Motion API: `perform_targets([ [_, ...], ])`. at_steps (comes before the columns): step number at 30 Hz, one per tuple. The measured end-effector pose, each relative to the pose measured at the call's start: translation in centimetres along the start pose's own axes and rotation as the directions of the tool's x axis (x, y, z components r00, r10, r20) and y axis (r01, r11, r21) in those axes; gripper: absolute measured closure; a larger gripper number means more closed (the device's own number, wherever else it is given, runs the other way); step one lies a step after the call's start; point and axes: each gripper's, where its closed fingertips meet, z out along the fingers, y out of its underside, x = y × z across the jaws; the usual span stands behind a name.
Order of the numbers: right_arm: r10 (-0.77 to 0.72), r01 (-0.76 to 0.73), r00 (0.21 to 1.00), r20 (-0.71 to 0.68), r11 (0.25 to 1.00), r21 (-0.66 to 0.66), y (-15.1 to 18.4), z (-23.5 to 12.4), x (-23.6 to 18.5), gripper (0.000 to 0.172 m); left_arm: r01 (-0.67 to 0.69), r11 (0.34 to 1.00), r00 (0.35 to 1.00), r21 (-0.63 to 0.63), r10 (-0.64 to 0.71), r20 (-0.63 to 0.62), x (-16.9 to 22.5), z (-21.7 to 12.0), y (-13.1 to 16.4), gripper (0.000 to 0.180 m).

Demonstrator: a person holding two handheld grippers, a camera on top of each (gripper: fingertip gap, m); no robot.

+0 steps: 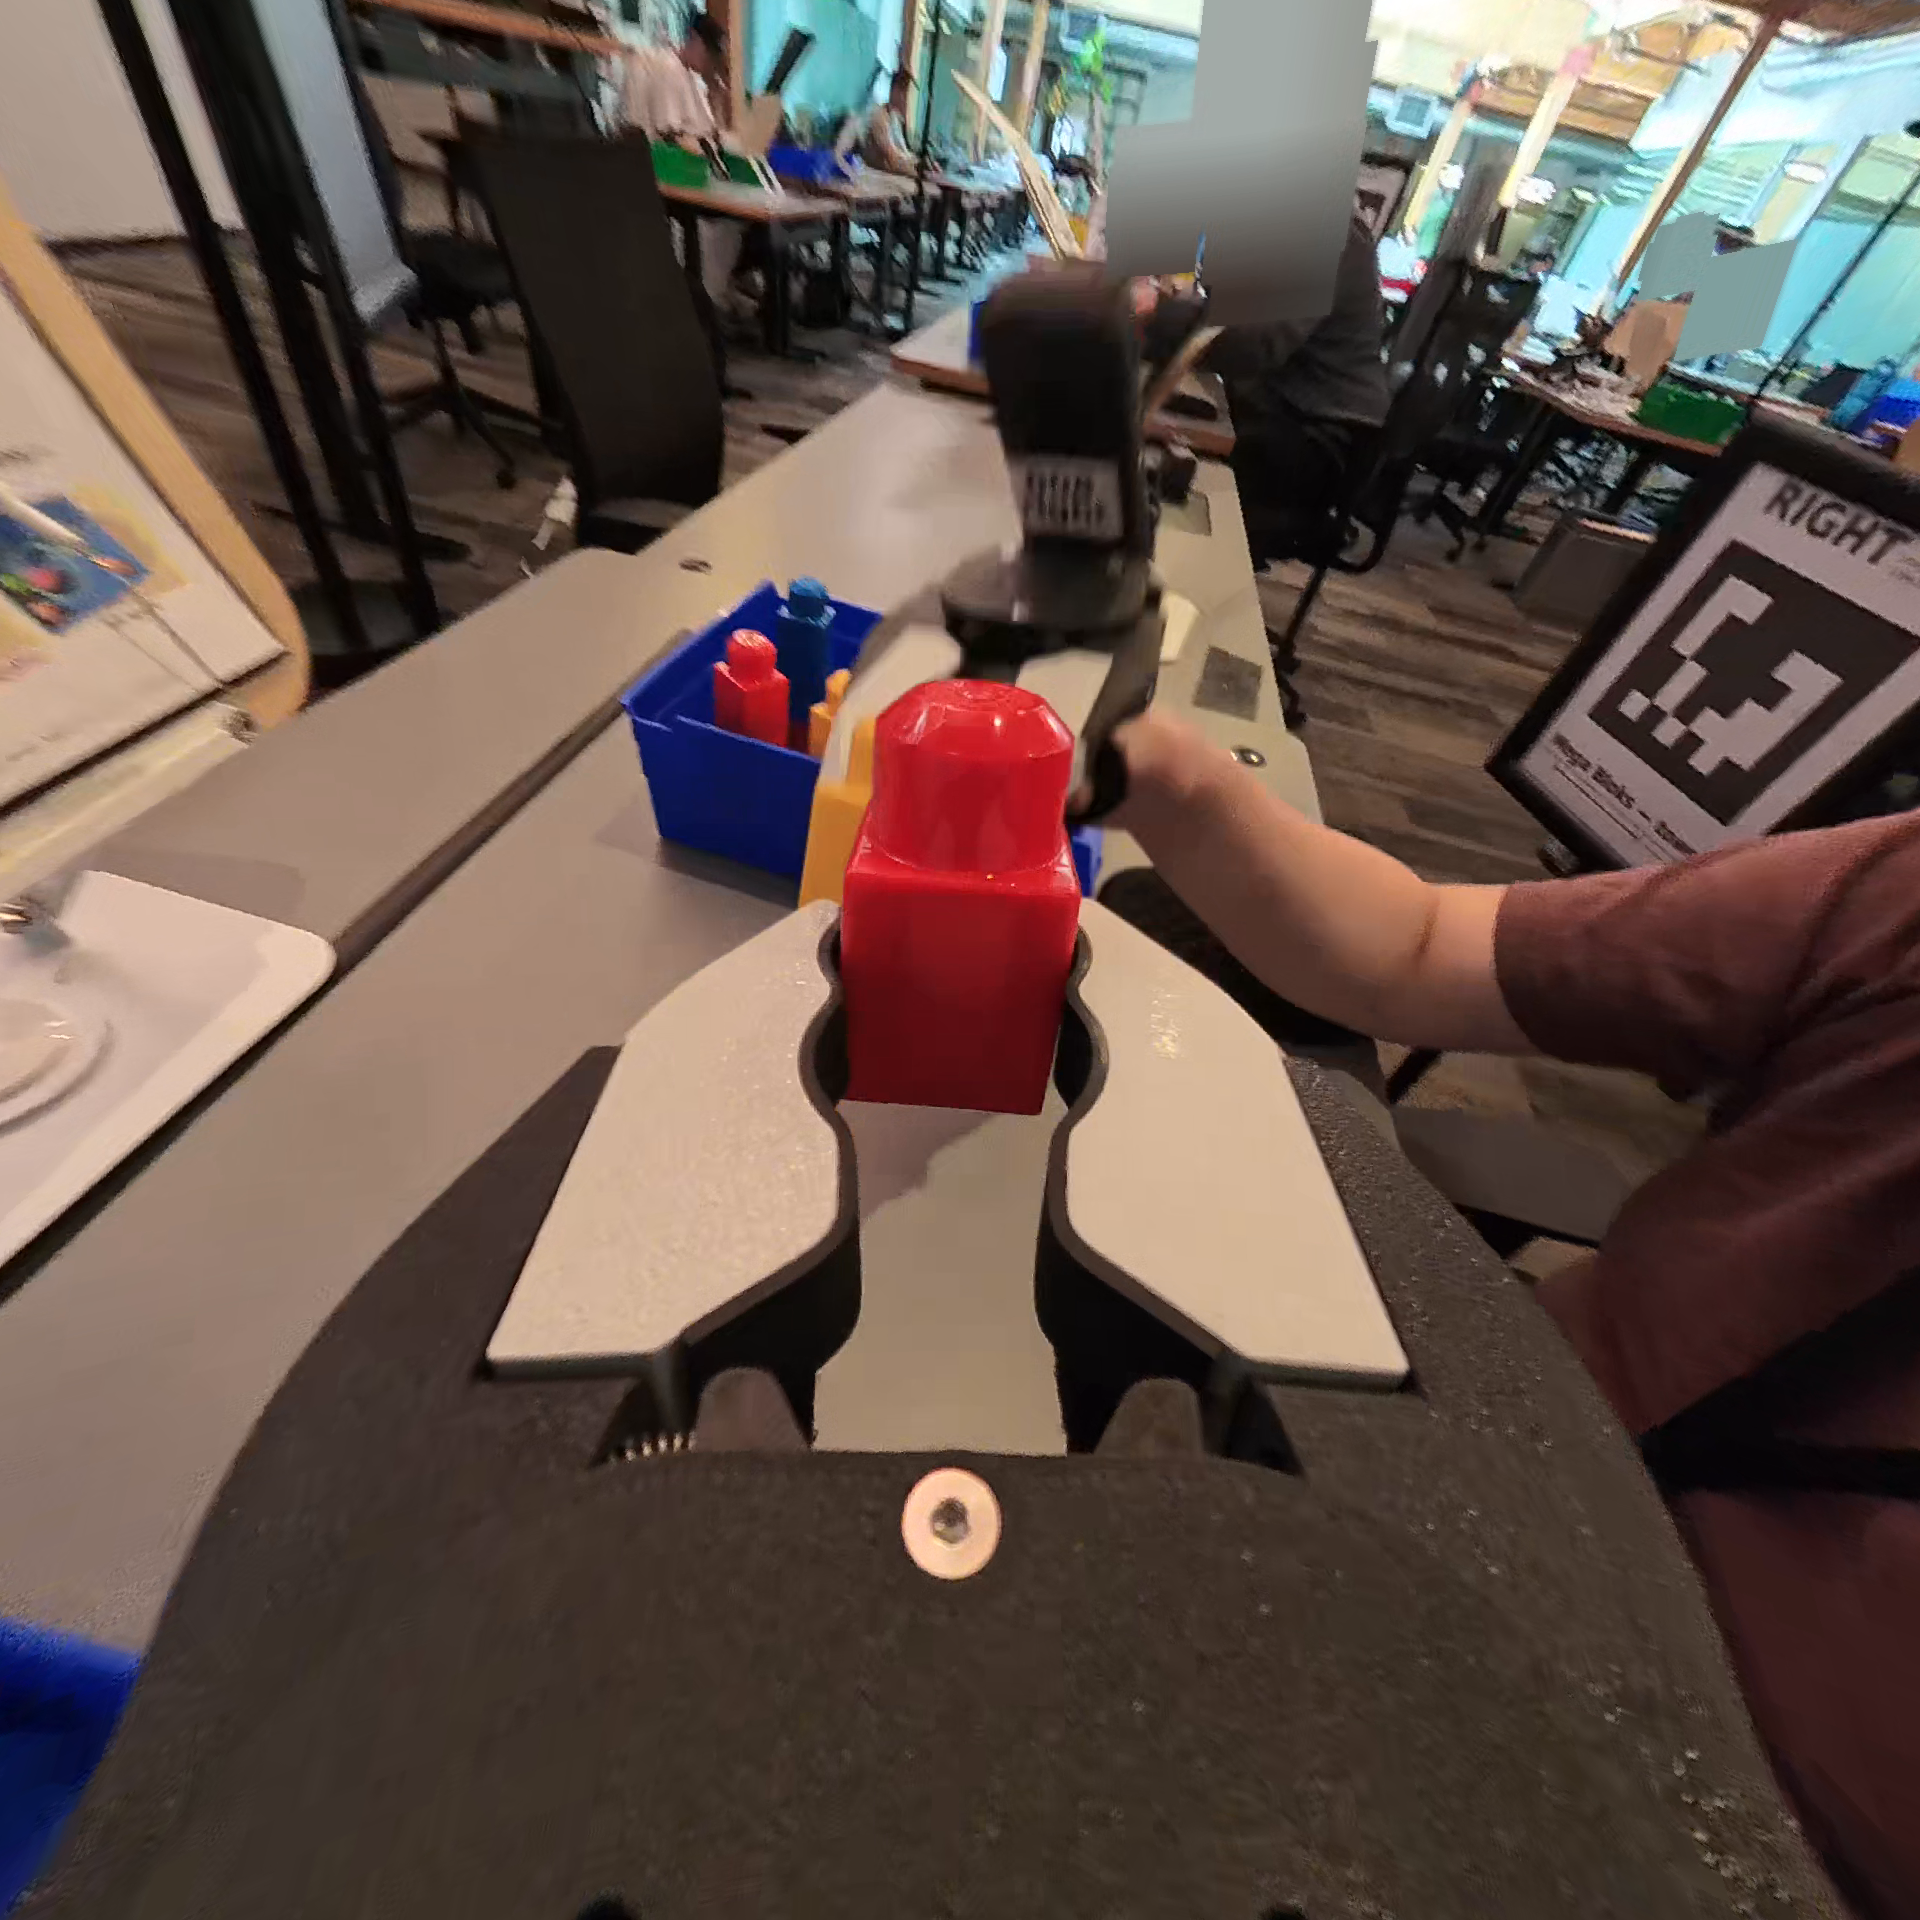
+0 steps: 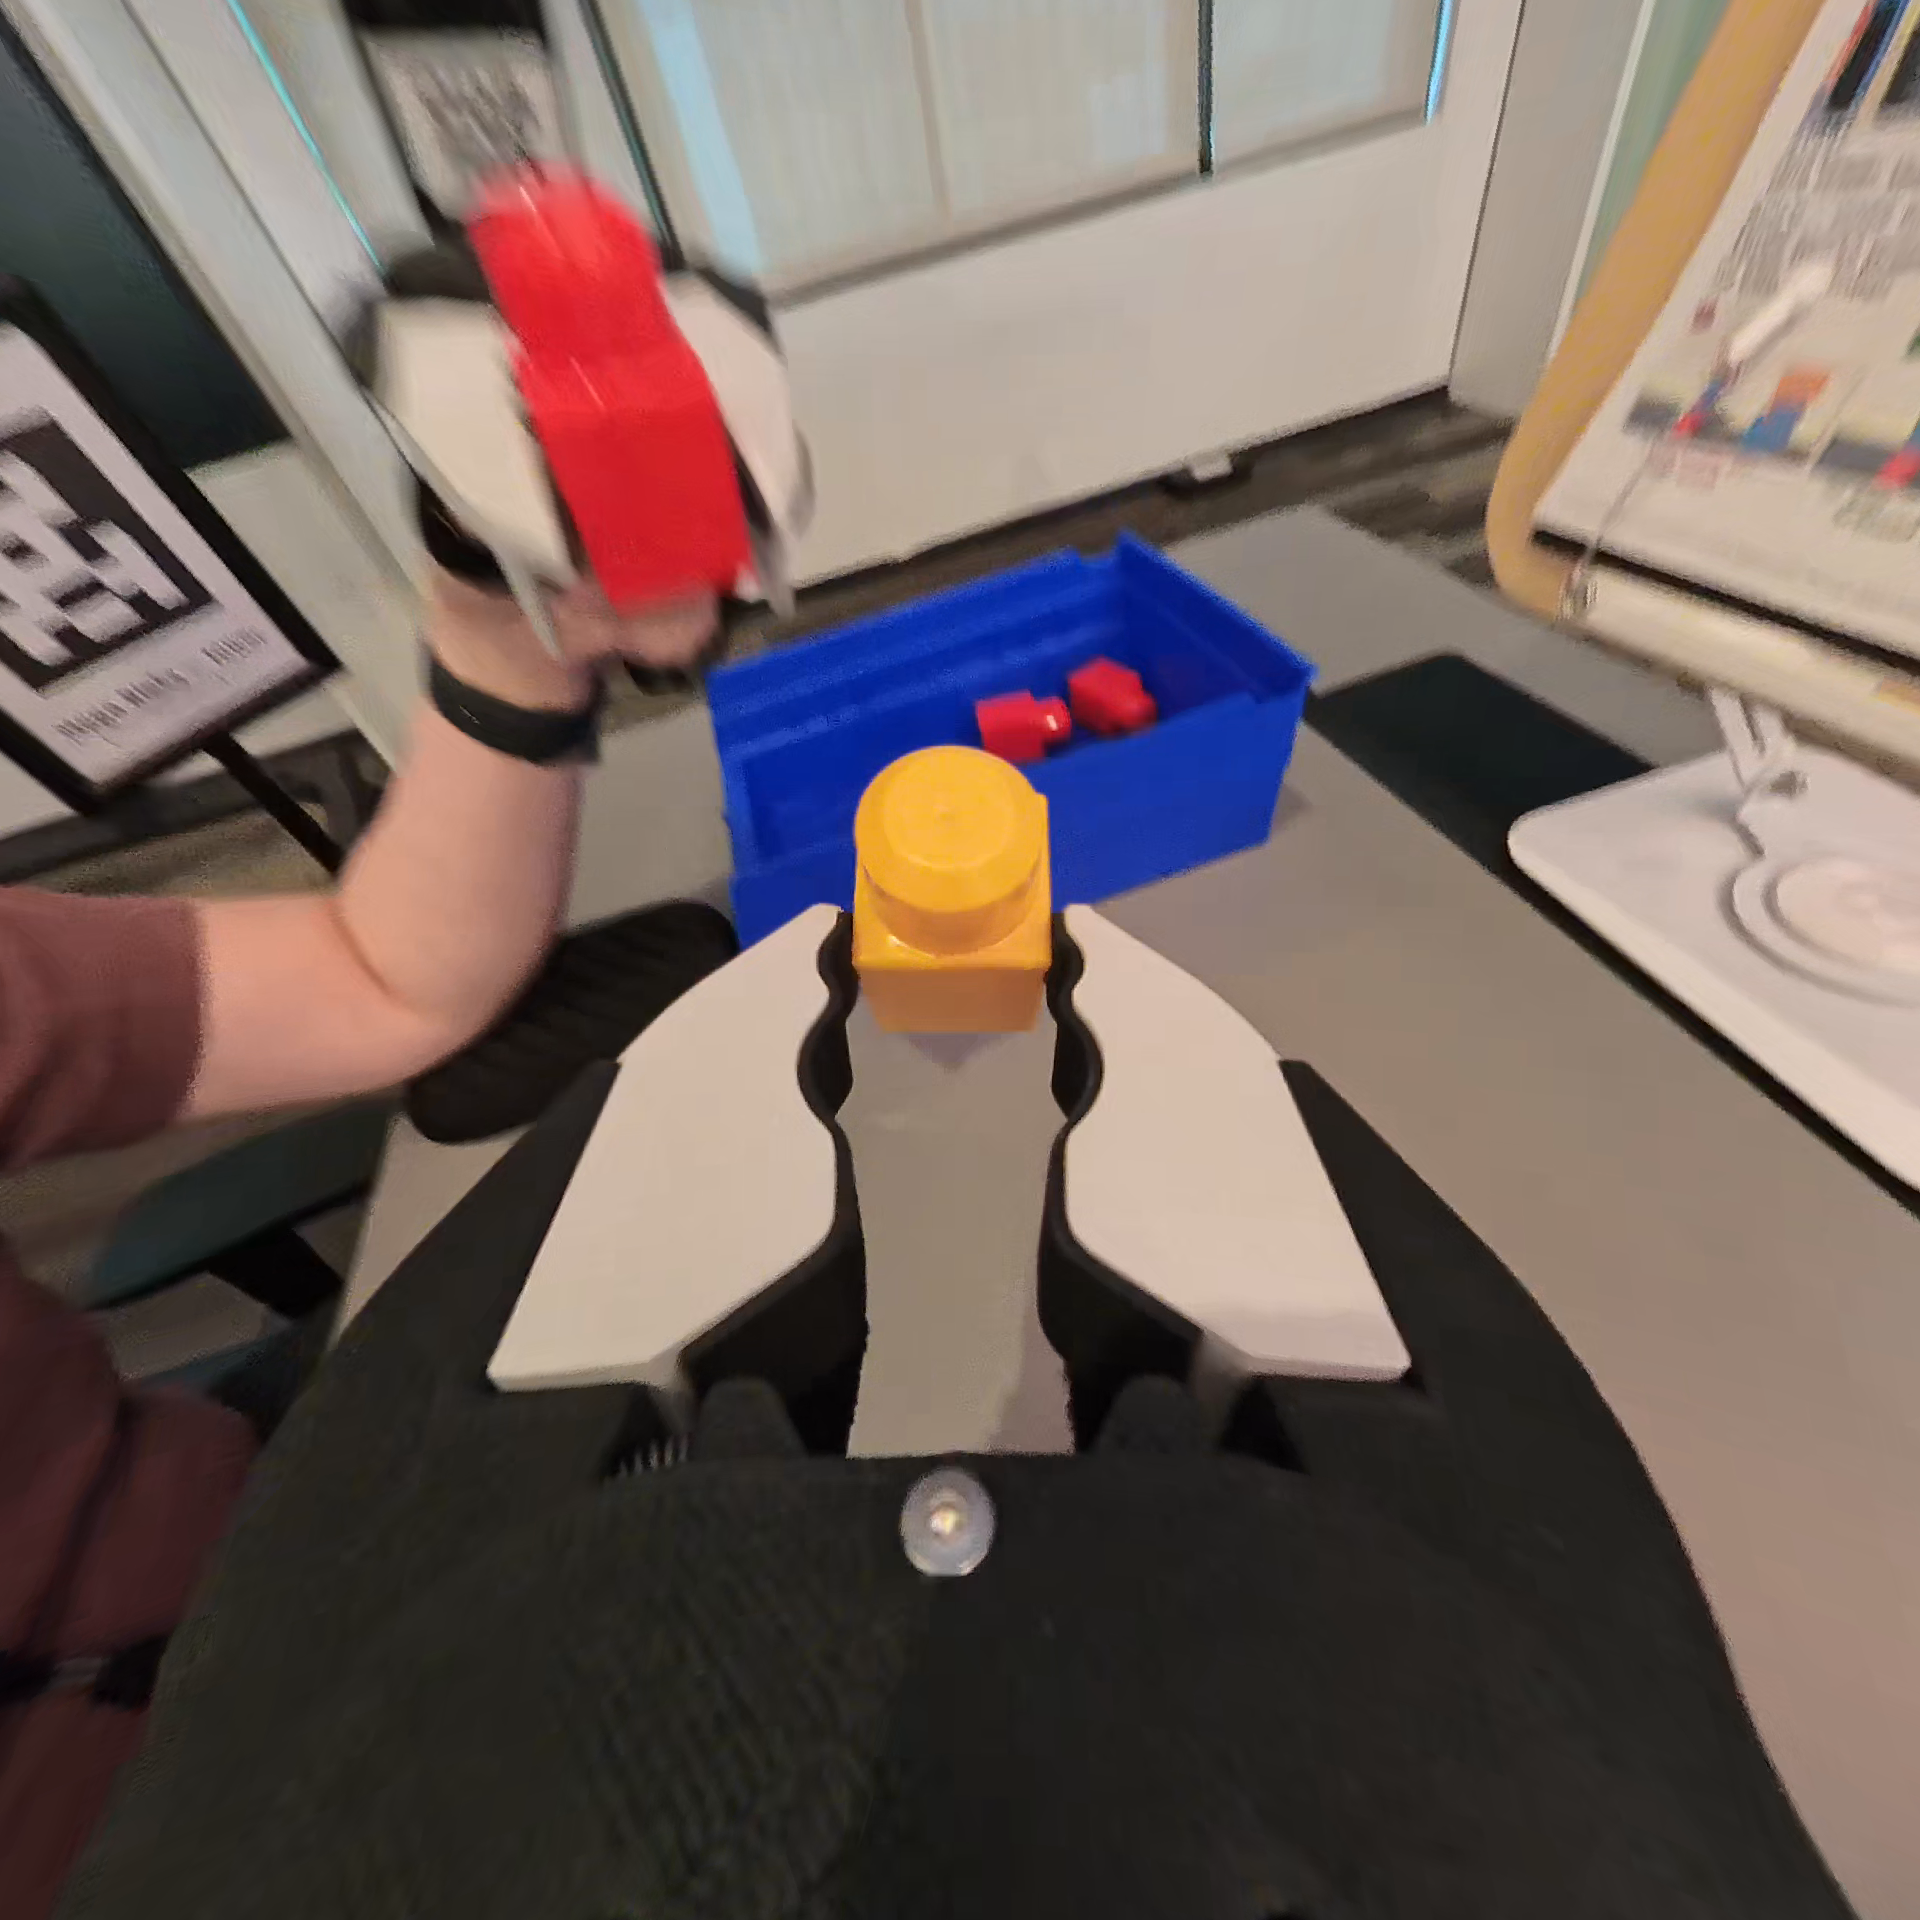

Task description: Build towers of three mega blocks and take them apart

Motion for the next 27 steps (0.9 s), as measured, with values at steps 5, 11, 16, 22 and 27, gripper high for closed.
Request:
perform_targets([
  [5, 0.015, -0.036, 0.989, 0.145, 0.988, 0.147, -4.3, -3.3, -3.9, 0.136, 0.006, 0.983, 0.998, -0.186, -0.016, -0.055, 0.7, 4.8, 3.9, 0.144],
  [11, 0.003, -0.014, 0.987, 0.163, 0.998, 0.066, -2.9, -2.5, -4.1, 0.136, 0.014, 0.961, 0.990, -0.277, -0.051, -0.129, 2.0, 7.0, 6.1, 0.144],
  [16, 0.004, 0.015, 0.974, 0.225, 0.997, -0.081, -0.5, -1.7, -4.9, 0.136, 0.008, 0.941, 0.978, -0.338, -0.078, -0.195, 3.4, 7.3, 7.1, 0.144],
  [22, 0.018, 0.027, 0.970, 0.242, 0.983, -0.183, 1.0, -1.7, -5.6, 0.136, 0.005, 0.912, 0.959, -0.411, -0.121, -0.256, 4.6, 7.4, 8.4, 0.145],
  [27, 0.017, 0.042, 0.969, 0.246, 0.972, -0.231, 2.1, -1.4, -5.5, 0.136, 0.001, 0.901, 0.957, -0.433, -0.126, -0.260, 4.3, 7.3, 9.0, 0.145],
])
